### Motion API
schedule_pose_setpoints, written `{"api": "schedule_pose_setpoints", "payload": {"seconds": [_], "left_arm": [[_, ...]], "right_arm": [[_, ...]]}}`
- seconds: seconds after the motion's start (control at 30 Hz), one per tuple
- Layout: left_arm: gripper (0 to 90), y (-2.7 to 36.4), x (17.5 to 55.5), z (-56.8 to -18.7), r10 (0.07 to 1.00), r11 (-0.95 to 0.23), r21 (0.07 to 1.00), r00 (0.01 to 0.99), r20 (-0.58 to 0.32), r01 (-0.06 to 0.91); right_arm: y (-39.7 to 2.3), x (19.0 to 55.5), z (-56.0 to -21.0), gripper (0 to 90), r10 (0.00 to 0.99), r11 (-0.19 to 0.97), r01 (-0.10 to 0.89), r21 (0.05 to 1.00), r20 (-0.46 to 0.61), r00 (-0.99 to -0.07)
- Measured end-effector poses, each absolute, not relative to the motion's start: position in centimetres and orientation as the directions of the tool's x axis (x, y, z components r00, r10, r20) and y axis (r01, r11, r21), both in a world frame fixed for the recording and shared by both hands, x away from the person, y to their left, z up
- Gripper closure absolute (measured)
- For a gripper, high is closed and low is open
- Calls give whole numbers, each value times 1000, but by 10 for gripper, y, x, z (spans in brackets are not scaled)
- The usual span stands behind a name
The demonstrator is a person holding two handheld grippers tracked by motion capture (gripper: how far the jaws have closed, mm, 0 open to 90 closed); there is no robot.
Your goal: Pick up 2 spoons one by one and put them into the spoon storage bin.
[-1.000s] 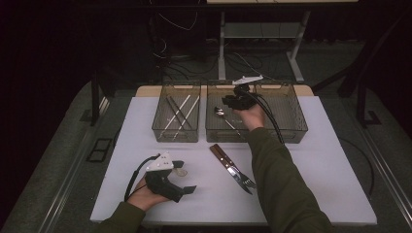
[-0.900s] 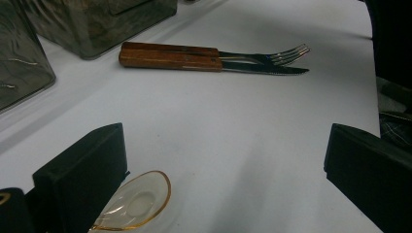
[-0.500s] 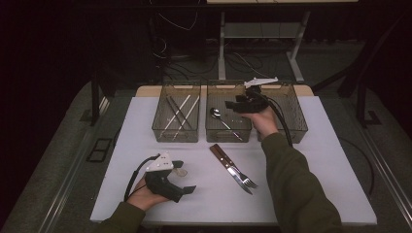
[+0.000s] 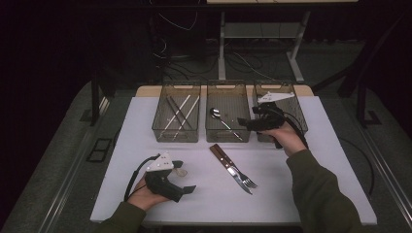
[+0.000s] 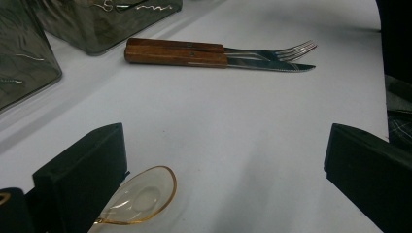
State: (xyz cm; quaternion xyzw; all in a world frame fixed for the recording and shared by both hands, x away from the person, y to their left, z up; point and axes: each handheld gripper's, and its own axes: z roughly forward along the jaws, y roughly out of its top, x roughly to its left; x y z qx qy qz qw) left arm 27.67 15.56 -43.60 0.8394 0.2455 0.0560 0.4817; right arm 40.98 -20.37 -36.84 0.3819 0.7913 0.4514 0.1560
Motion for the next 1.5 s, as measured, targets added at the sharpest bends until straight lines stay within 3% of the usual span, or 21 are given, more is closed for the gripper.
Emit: {"api": "schedule_pose_setpoints", "payload": {"seconds": [0.53, 1.17, 1.4, 1.5], "left_arm": [[2, 156, 277, -436, 474, -412, 835, 868, -145, 364], [4, 156, 277, -435, 485, -412, 836, 864, -135, 362], [44, 157, 277, -433, 489, -409, 839, 863, -131, 360], [114, 159, 277, -431, 489, -414, 842, 865, -115, 346]], "right_arm": [[-236, 352, -385, 142, 734, 271, 436, 858, 109, -670], [-275, 288, -424, 142, 745, 241, 438, 866, 124, -655], [-282, 272, -436, 142, 736, 264, 441, 858, 117, -667], [-285, 266, -438, 142, 734, 272, 450, 850, 120, -669]]}}
